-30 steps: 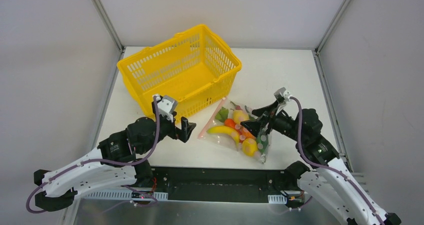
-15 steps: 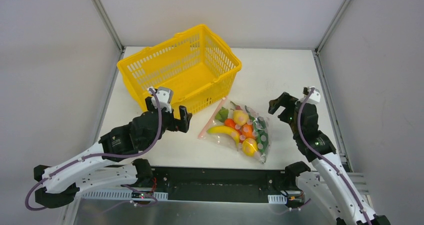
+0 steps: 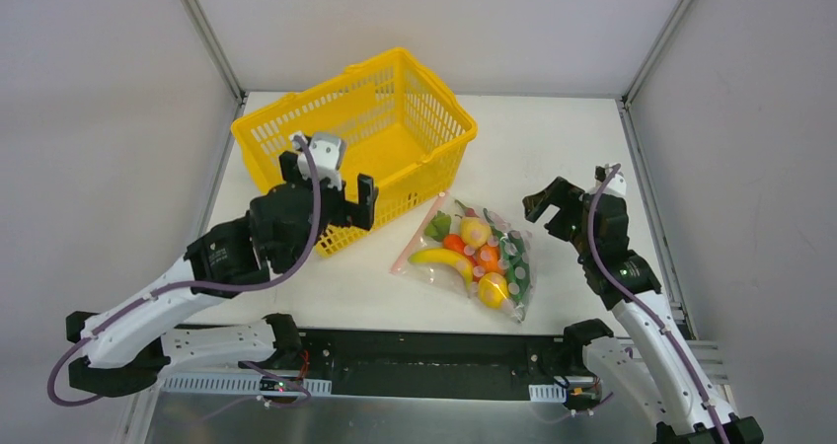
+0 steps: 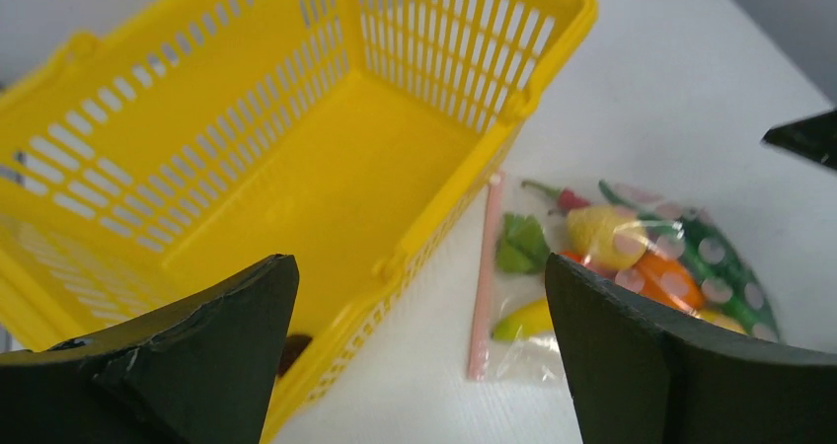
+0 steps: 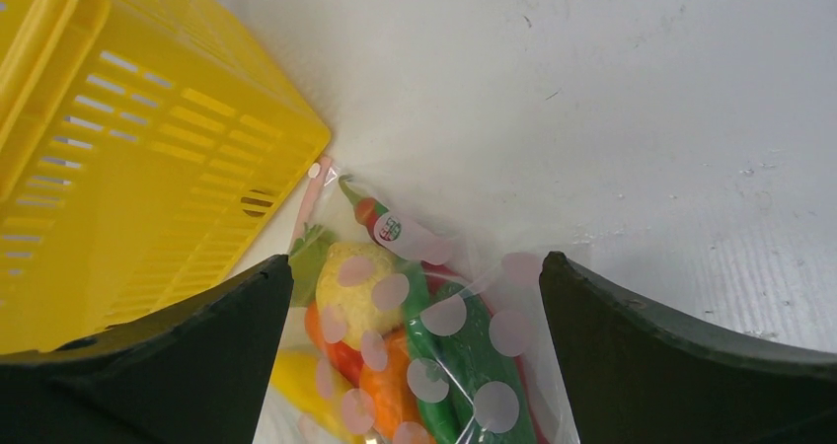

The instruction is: Place the food in the zip-top bag and seal the zipper

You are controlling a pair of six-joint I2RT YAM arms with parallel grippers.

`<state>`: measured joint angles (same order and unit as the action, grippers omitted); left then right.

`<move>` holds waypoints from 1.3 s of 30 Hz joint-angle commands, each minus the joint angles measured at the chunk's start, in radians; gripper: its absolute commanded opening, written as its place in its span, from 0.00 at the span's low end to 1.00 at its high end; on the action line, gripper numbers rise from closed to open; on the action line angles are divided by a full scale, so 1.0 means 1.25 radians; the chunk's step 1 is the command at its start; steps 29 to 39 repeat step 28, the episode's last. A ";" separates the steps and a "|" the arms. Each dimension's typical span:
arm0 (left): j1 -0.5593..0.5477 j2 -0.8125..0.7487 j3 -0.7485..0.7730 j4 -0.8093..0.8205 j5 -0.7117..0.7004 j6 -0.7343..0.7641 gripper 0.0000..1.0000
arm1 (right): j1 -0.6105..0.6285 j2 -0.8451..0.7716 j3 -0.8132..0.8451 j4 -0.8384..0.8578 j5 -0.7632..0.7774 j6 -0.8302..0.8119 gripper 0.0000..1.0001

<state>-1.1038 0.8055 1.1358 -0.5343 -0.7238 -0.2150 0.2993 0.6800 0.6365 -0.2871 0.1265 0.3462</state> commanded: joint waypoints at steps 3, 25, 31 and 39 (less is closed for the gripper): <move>0.108 0.164 0.219 0.005 0.176 0.182 0.99 | -0.004 -0.018 0.028 0.043 -0.041 0.023 1.00; 0.553 -0.146 0.018 -0.189 0.238 -0.140 0.99 | -0.005 -0.046 0.078 -0.049 0.013 -0.009 1.00; 0.553 -0.149 0.021 -0.190 0.230 -0.141 0.99 | -0.005 -0.057 0.076 -0.049 0.012 -0.007 1.00; 0.553 -0.149 0.021 -0.190 0.230 -0.141 0.99 | -0.005 -0.057 0.076 -0.049 0.012 -0.007 1.00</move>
